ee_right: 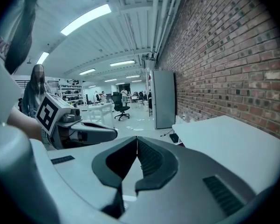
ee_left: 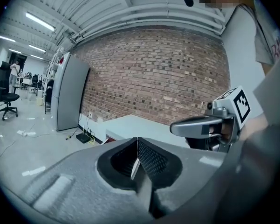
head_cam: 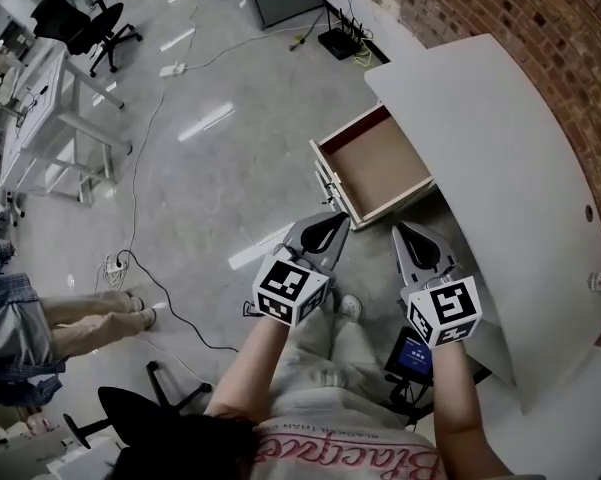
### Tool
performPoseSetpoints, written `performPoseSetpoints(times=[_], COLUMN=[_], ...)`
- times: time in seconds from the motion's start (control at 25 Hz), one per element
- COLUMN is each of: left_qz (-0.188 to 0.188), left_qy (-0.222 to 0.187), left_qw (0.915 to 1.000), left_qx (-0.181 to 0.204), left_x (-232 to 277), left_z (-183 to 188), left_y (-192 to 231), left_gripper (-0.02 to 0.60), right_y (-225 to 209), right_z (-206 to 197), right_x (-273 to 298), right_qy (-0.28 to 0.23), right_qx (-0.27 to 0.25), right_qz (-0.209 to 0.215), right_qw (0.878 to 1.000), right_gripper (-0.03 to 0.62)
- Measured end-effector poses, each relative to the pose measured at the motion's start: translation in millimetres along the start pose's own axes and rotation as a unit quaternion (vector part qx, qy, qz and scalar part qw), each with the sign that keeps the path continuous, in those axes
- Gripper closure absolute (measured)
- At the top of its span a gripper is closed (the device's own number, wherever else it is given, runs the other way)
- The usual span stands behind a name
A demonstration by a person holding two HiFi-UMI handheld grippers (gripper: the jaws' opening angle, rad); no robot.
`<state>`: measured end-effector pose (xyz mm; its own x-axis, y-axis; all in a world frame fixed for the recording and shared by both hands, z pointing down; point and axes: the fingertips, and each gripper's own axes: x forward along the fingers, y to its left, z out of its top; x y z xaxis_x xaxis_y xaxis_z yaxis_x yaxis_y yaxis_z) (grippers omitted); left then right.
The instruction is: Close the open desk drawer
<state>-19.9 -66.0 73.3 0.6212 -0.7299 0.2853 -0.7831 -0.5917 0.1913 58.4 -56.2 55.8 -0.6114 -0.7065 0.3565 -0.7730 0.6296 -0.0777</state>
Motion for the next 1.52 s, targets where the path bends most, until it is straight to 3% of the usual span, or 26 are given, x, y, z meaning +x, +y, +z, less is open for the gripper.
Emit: performPoseSetpoints(times=[0.48,0.84,1.36,1.52], left_qz=[-0.004,0.004,0.03,0.031], left_qy=[0.033,0.074,0.119,0.124], left_qw=[0.9994,0.9965,0.9922,0.9917], left_qx=[0.001,-0.038,-0.025,-0.015], left_x=[64,100,147,165], left_z=[-66,-151,-262,-278], left_y=[76,115,160,166], left_gripper=[0.574,0.574,0.574,0.574], right_y=[-9,-16,-26,-34], right_z=[-81,-145,-231,-243], right_x=[91,137,176,179], right_qy=[0.07,0.096,0.113,0.113], right_qx=[0.004,0.033,0.086,0.098], right_qz=[0.031,0.029,-0.001,-0.016], right_qw=[0.997,0.994,0.99,0.989], right_gripper=[0.582,0.582,0.582,0.582])
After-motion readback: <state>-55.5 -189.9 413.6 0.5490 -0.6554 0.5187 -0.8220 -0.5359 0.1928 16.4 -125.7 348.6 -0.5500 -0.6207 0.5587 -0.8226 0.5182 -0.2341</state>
